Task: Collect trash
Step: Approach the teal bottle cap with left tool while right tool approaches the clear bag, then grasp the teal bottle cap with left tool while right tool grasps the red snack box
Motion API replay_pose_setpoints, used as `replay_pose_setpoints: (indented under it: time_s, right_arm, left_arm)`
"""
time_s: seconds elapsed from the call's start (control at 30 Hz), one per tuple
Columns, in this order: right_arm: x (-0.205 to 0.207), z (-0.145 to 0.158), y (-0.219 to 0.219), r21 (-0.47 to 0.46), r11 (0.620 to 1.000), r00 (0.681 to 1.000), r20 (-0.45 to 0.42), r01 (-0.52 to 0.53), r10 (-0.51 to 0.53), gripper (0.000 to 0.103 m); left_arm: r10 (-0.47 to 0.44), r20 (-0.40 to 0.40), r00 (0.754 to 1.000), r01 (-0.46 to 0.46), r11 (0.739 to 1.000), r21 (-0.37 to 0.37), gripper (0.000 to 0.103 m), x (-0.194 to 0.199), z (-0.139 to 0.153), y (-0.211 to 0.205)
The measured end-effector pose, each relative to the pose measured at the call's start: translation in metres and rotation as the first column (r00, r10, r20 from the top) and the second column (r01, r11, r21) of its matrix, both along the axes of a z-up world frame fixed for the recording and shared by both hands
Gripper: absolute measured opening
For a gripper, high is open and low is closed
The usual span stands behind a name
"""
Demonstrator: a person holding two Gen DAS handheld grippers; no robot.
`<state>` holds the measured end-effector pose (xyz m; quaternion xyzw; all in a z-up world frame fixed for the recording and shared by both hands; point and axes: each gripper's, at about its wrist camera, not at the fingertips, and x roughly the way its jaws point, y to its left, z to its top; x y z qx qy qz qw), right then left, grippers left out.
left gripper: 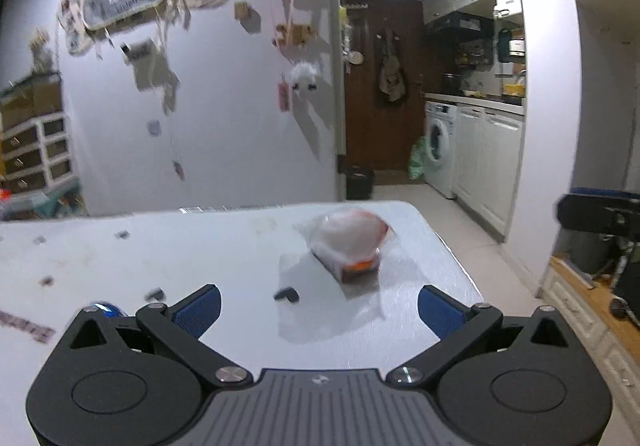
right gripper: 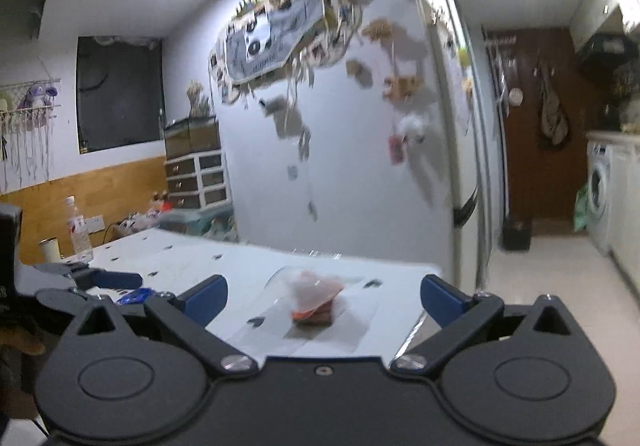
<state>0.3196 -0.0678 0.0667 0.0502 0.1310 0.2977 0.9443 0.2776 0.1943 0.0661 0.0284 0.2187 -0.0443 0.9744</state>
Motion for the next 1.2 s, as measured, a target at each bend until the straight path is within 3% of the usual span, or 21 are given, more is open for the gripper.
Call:
replay_pose_setpoints:
  time_s: [0.1, 0.27, 0.33, 0.47, 0.57, 0.63, 0.87, 1.07, 1.2]
  right_arm:
    - [0.014, -0.013, 0.019, -0.018, 1.000, 1.000, -0.029, -0.009, 0.009, 0.103]
    - [0.036, -0.032, 0.054, -0.122, 0.992, 1.000, -0.007, 0.004, -0.005, 0.103]
    - [0.050, -0.037, 0.067, -0.161, 0.987, 0.999, -0.045, -0.010, 0.003, 0.103]
    - [0.075, -0.046, 0.093, -0.313, 0.949, 0.997, -0.074, -0.028, 0.004, 0.103]
    - [0.096, -0.051, 0.108, -0.389, 0.921, 0.989, -0.147, -0.029, -0.031, 0.100]
    - [0.109, -0.054, 0.115, -0.395, 0.918, 0.982, -0.187, -0.044, -0.033, 0.092]
    - [0.145, -0.063, 0.153, -0.451, 0.891, 0.969, -0.237, -0.051, -0.065, 0.092]
    - [0.172, -0.068, 0.166, -0.423, 0.906, 0.961, -0.258, -0.022, -0.097, 0.082]
    - [0.170, -0.066, 0.169, -0.401, 0.915, 0.965, -0.252, -0.039, -0.069, 0.059]
  left_arm:
    - [-0.039, -0.030, 0.999, 0.038, 0.998, -0.049, 0.103, 0.007, -0.015, 0.013]
    - [-0.088, -0.069, 0.994, 0.082, 0.993, -0.081, 0.103, 0.012, -0.034, 0.020]
    - [-0.127, -0.073, 0.989, 0.121, 0.989, -0.089, 0.103, 0.012, -0.034, 0.020]
    - [-0.186, -0.068, 0.980, 0.184, 0.982, -0.039, 0.103, 0.009, -0.037, 0.019]
    - [-0.185, -0.098, 0.978, 0.185, 0.983, -0.008, 0.100, 0.011, -0.044, 0.021]
    - [-0.179, -0.124, 0.976, 0.180, 0.984, -0.004, 0.092, 0.013, -0.049, 0.024]
    - [-0.204, -0.161, 0.966, 0.213, 0.976, 0.041, 0.085, 0.012, -0.056, 0.018]
    - [-0.197, -0.185, 0.963, 0.208, 0.977, 0.042, 0.079, 0.013, -0.059, 0.018]
    - [-0.200, -0.186, 0.962, 0.210, 0.977, 0.033, 0.071, 0.013, -0.059, 0.019]
